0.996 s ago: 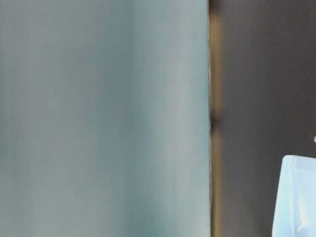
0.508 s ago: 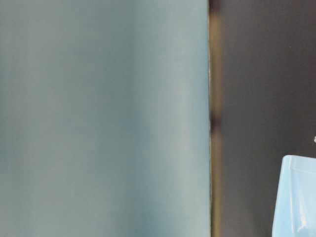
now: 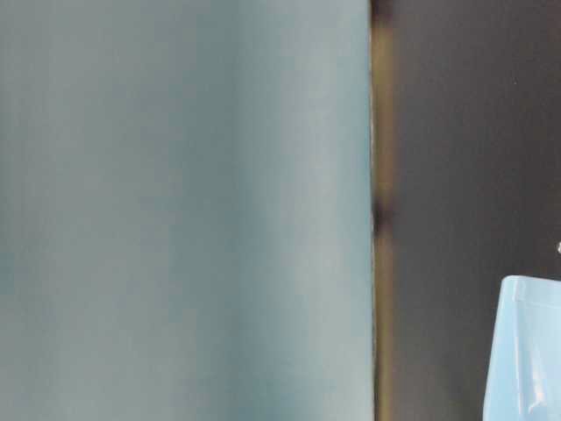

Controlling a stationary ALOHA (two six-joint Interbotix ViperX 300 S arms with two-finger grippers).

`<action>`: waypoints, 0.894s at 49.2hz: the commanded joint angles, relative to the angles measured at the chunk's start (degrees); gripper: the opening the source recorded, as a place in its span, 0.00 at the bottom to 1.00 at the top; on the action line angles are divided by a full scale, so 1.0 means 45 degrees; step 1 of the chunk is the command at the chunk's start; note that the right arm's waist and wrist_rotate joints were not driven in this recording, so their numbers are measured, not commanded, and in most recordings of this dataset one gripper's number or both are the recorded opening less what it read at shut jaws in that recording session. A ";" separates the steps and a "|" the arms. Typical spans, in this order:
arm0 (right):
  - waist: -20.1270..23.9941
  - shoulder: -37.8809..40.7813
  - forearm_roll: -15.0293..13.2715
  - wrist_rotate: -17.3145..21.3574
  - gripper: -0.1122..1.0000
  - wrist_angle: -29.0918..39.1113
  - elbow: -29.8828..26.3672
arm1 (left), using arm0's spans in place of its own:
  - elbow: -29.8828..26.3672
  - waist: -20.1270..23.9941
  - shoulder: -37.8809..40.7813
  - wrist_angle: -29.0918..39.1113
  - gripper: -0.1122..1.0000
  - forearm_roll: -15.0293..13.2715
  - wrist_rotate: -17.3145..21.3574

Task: Hold the dustpan with the left arm, while a human hand uses a hand brush to gather screws into the dustpan.
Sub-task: 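Move the left gripper toward the light-blue dustpan handle, then close the left gripper on the dustpan handle and hold it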

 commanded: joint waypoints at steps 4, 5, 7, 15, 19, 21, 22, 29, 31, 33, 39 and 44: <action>0.0000 0.0059 -0.0020 0.0000 0.10 -0.0078 -0.0059 | -0.0039 0.0000 0.0547 -0.0645 0.89 0.0039 0.0000; 0.0000 0.0059 -0.0020 0.0020 0.10 -0.0078 -0.0039 | -0.0039 0.0000 0.0586 -0.0742 0.89 0.0039 0.0000; 0.0000 0.0039 -0.0020 0.0020 0.10 -0.0078 -0.0039 | -0.0039 0.0000 0.0645 -0.0898 0.89 0.0039 0.0000; 0.0000 0.0059 -0.0020 0.0000 0.10 -0.0078 -0.0059 | -0.0039 0.0000 0.0684 -0.1172 0.88 0.0039 -0.0078; 0.0000 0.0059 -0.0020 0.0000 0.10 -0.0078 -0.0059 | -0.0020 0.0000 0.0723 -0.1191 0.87 0.0039 -0.0117; 0.0000 0.0059 -0.0020 0.0000 0.10 -0.0078 -0.0059 | -0.0020 0.0000 0.0762 -0.1211 0.86 0.0039 -0.0117; 0.0000 0.0059 -0.0020 0.0000 0.10 -0.0078 -0.0059 | -0.0020 0.0000 0.0801 -0.1191 0.85 0.0039 -0.0098; 0.0000 0.0059 -0.0020 0.0000 0.10 -0.0078 -0.0059 | -0.0098 0.0020 0.0996 -0.1113 0.79 0.0039 -0.0098; 0.0000 0.0039 -0.0020 0.0000 0.10 -0.0078 -0.0059 | -0.0137 0.0020 0.0996 -0.1113 0.76 0.0039 -0.0117; 0.0000 0.0039 -0.0020 0.0020 0.10 -0.0078 -0.0059 | -0.0195 0.0000 0.1016 -0.1113 0.72 0.0039 -0.0156; 0.0000 0.0039 -0.0020 0.0000 0.10 -0.0078 -0.0039 | -0.0215 -0.0098 0.0996 -0.1094 0.47 0.0039 -0.0195; 0.0000 0.0039 -0.0020 0.0020 0.10 -0.0078 -0.0059 | -0.0215 -0.0195 0.0957 -0.1172 0.38 0.0039 -0.0215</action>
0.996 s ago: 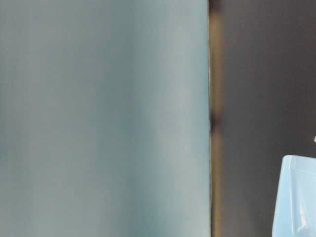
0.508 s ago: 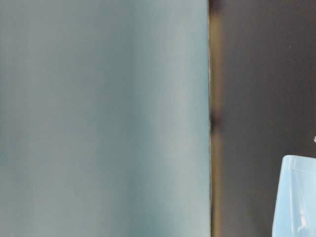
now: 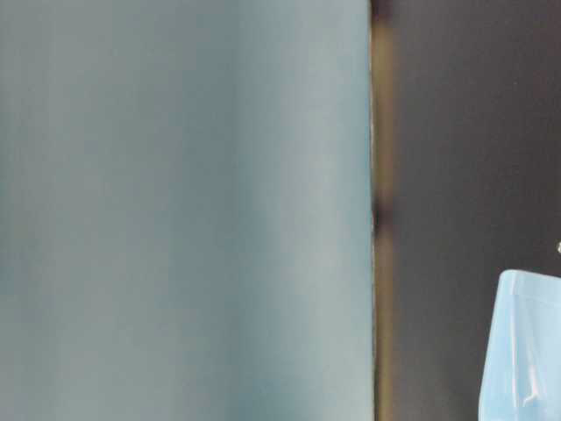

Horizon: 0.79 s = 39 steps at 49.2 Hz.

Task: Hold the dustpan with the left arm, while a human hand uses a hand brush to gather screws into the dustpan.
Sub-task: 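Close the left gripper on the dustpan handle and hold it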

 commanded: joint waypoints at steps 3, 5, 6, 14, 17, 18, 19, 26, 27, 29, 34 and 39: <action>0.0000 0.0059 -0.0039 0.0020 0.10 -0.0078 -0.0059 | -0.0156 -0.0137 -0.0078 -0.0117 0.38 0.0039 -0.0020; 0.0000 0.0059 -0.0020 0.0020 0.10 -0.0078 -0.0059 | -0.0137 -0.0156 -0.0098 -0.0137 0.38 0.0039 -0.0020; 0.0000 0.0059 -0.0020 0.0020 0.10 -0.0078 -0.0059 | -0.0117 -0.0176 -0.0137 -0.0117 0.38 0.0039 -0.0020; 0.0000 0.0059 -0.0020 0.0000 0.10 -0.0059 -0.0059 | 0.0059 -0.0215 -0.0547 -0.0156 0.38 0.0039 -0.0020; 0.0000 0.0059 -0.0020 0.0020 0.10 -0.0078 -0.0059 | 0.0098 -0.0234 -0.0820 -0.0195 0.38 0.0039 -0.0020; 0.0000 0.0059 -0.0020 0.0000 0.10 -0.0059 -0.0059 | 0.0117 -0.0234 -0.0937 -0.0195 0.38 0.0039 -0.0020; 0.0000 0.0059 -0.0020 0.0000 0.10 -0.0078 -0.0039 | 0.0117 -0.0234 -0.1035 -0.0215 0.38 0.0039 -0.0020; 0.0000 0.0039 -0.0020 0.0020 0.10 -0.0078 -0.0039 | 0.0117 -0.0273 -0.1992 -0.0137 0.38 0.0039 0.0020; 0.0000 0.0039 -0.0020 0.0020 0.10 -0.0059 -0.0039 | 0.0137 -0.0273 -0.2148 -0.0137 0.38 0.0039 0.0020; 0.0000 0.0039 -0.0020 0.0000 0.10 -0.0059 -0.0039 | 0.0156 -0.0273 -0.2500 -0.0117 0.38 0.0039 0.0020; 0.0000 0.0039 -0.0020 0.0020 0.10 -0.0059 -0.0059 | 0.0293 -0.0293 -0.3105 -0.0117 0.38 0.0039 0.0000; 0.0000 0.0039 -0.0020 0.0020 0.10 -0.0059 -0.0059 | 0.0488 -0.0293 -0.3418 -0.0117 0.38 0.0039 -0.0039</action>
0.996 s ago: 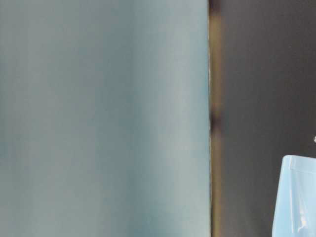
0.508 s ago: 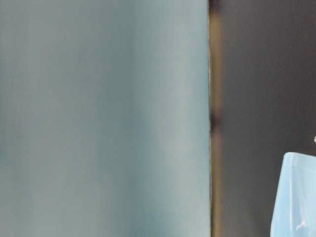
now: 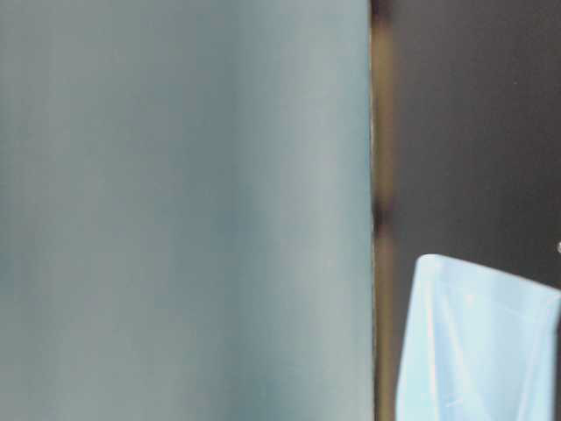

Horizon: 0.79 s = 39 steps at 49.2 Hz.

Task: Hold the dustpan with the left arm, while a human hand uses a hand brush to gather screws into the dustpan.
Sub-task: 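Close the left gripper on the dustpan handle and hold it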

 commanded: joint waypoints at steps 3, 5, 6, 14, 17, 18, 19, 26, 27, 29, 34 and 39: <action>0.0000 0.0039 -0.0020 0.0000 0.10 -0.0059 -0.0078 | 0.0039 -0.0020 -0.0312 -0.0039 0.38 0.0039 -0.0039; 0.0000 0.0039 -0.0020 -0.0020 0.10 -0.0059 -0.0059 | 0.0059 -0.0020 -0.0293 -0.0039 0.38 0.0039 -0.0039; 0.0000 0.0039 -0.0020 -0.0020 0.10 -0.0059 -0.0078 | 0.0059 -0.0020 -0.0293 -0.0039 0.38 0.0039 -0.0039; 0.0000 0.0039 -0.0020 0.0000 0.10 -0.0059 -0.0059 | 0.0117 0.0039 0.0059 -0.0039 0.38 0.0039 -0.0039; 0.0000 0.0039 -0.0020 -0.0020 0.10 -0.0059 -0.0078 | 0.0117 0.0059 0.0391 -0.0039 0.38 0.0039 -0.0039; 0.0000 0.0039 -0.0020 -0.0020 0.10 -0.0059 -0.0078 | 0.0098 0.0059 0.0527 -0.0039 0.38 0.0039 -0.0039; 0.0000 0.0039 -0.0020 -0.0020 0.10 -0.0059 -0.0059 | 0.0098 0.0059 0.0664 -0.0039 0.38 0.0039 -0.0039; 0.0000 0.0039 -0.0020 -0.0020 0.10 -0.0059 -0.0078 | -0.0098 0.0059 0.1836 0.0293 0.38 0.0039 -0.0020; 0.0000 0.0039 -0.0020 -0.0020 0.10 -0.0059 -0.0059 | -0.0156 0.0059 0.1953 0.0352 0.38 0.0039 -0.0020; 0.0000 0.0039 -0.0020 -0.0020 0.10 -0.0059 -0.0059 | -0.0293 0.0059 0.2168 0.0449 0.38 0.0039 0.0000; 0.0000 0.0039 -0.0020 -0.0020 0.10 -0.0059 -0.0059 | -0.0625 0.0156 0.2480 0.0625 0.38 0.0039 0.0137; 0.0000 0.0020 -0.0020 -0.0020 0.10 -0.0039 -0.0078 | -0.0879 0.0352 0.2637 0.0898 0.38 0.0039 0.0195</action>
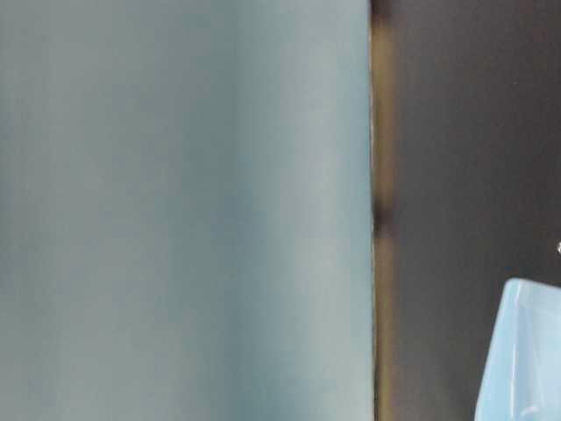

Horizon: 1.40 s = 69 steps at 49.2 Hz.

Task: Hold the dustpan with the left arm, while a human hand uses a hand brush to gather screws into the dustpan.
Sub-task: 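Close the left gripper on the dustpan handle and hold it, then hold the dustpan steady with the left gripper while screws are brushed in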

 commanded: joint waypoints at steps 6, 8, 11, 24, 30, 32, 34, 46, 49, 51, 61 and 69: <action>0.0000 0.0059 -0.0020 0.0000 0.10 -0.0039 -0.0059 | -0.0469 0.0273 0.0176 0.0332 0.38 0.0039 0.0059; 0.0000 0.0059 -0.0020 0.0020 0.10 -0.0059 -0.0059 | -0.0488 0.0273 0.0195 0.0332 0.38 0.0039 0.0059; 0.0000 0.0059 -0.0020 0.0020 0.10 -0.0059 -0.0078 | -0.0508 0.0273 0.0195 0.0352 0.38 0.0039 0.0039; 0.0000 0.0059 -0.0020 0.0000 0.10 -0.0059 -0.0078 | -0.0547 0.0273 0.0215 0.0508 0.38 0.0039 -0.0020; 0.0000 0.0059 -0.0020 0.0020 0.10 -0.0059 -0.0059 | -0.0547 0.0234 0.0293 0.0625 0.38 0.0039 -0.0098; 0.0000 0.0039 -0.0020 0.0020 0.10 -0.0059 -0.0078 | -0.0527 0.0215 0.0332 0.0625 0.38 0.0039 -0.0098; 0.0000 0.0059 -0.0020 0.0000 0.10 -0.0039 -0.0059 | -0.0508 0.0195 0.0371 0.0605 0.38 0.0039 -0.0117; 0.0000 0.0059 -0.0020 0.0000 0.10 -0.0059 -0.0078 | -0.0059 0.0254 0.0488 -0.0352 0.38 0.0039 -0.0117; 0.0000 0.0059 -0.0020 0.0020 0.10 -0.0059 -0.0059 | 0.0195 0.0293 0.0488 -0.0918 0.38 0.0039 -0.0117; 0.0000 0.0059 -0.0020 0.0020 0.10 -0.0059 -0.0059 | 0.0332 0.0293 0.0488 -0.1289 0.38 0.0039 -0.0117; 0.0000 0.0059 -0.0020 0.0000 0.10 -0.0039 -0.0078 | 0.0918 0.0332 0.0391 -0.3359 0.38 0.0039 -0.0078; 0.0000 0.0059 -0.0020 0.0020 0.10 -0.0059 -0.0078 | 0.1289 0.0313 0.0137 -0.4961 0.38 0.0039 -0.0098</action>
